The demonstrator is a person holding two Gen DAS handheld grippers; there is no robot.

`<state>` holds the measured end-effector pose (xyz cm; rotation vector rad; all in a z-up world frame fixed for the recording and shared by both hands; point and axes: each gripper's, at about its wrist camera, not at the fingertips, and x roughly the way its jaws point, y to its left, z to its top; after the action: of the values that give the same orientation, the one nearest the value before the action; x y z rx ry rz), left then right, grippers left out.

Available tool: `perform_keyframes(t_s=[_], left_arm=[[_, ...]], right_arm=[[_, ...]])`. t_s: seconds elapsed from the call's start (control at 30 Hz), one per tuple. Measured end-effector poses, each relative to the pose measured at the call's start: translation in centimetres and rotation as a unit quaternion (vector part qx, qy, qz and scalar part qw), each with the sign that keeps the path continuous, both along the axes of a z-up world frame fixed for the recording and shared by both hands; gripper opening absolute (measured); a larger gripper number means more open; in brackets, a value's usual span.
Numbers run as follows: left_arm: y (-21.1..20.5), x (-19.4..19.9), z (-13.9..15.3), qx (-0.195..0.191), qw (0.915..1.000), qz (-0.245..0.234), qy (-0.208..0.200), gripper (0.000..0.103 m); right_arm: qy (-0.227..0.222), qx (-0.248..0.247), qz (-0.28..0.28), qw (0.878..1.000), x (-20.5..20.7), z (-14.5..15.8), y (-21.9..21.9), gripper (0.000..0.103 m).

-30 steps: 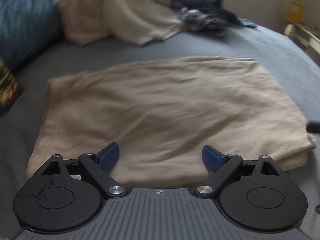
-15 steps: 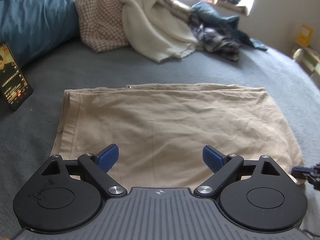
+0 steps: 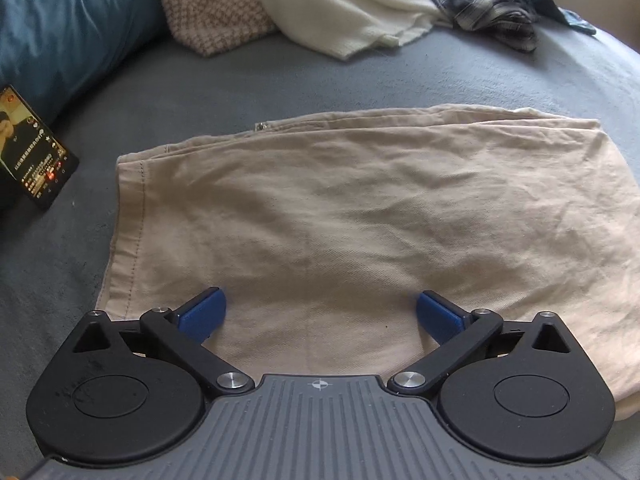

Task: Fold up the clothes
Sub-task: 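Grasp the corner of the folded trousers with the right gripper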

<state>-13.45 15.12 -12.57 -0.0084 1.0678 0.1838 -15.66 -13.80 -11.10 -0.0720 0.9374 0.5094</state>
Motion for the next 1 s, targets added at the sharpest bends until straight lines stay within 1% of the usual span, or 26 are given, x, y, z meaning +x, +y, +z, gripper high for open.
perform_keyframes(t_s=[0.3,0.47,0.57,0.63,0.73,0.9,1.0], left_arm=[[-0.3,0.2,-0.1,0.014,0.9997,-0.02,0.004,0.103],[-0.3,0.2,-0.2,0.014,0.9997,-0.021,0.002,0.103],[-0.3,0.2,-0.2,0.014,0.9997,-0.022,0.003,0.103],[-0.3,0.2,-0.2,0.015,0.9996,-0.022,0.002,0.103],[-0.3,0.2,-0.2,0.017,0.9996,-0.024,0.002,0.103],[-0.3,0.2,-0.2,0.019,0.9995,-0.025,0.001,0.103],[-0.3,-0.1,-0.4,0.022,0.9993,-0.028,-0.005,0.103]], right_arm=[[0.007,-0.021,-0.007,1.0,3.4,-0.2,2.1,0.003],[-0.004,-0.023,-0.012,1.0,5.8,1.2,2.7,0.004],[-0.003,-0.03,-0.016,0.999,7.4,0.7,3.1,0.004],[0.013,-0.031,-0.021,0.999,8.4,-0.5,3.1,0.003],[0.029,-0.022,-0.032,0.999,9.0,-1.6,2.9,0.003],[0.007,-0.007,-0.042,0.999,10.1,0.2,2.9,0.004],[0.013,0.011,-0.063,0.998,11.9,-0.1,2.7,0.004]])
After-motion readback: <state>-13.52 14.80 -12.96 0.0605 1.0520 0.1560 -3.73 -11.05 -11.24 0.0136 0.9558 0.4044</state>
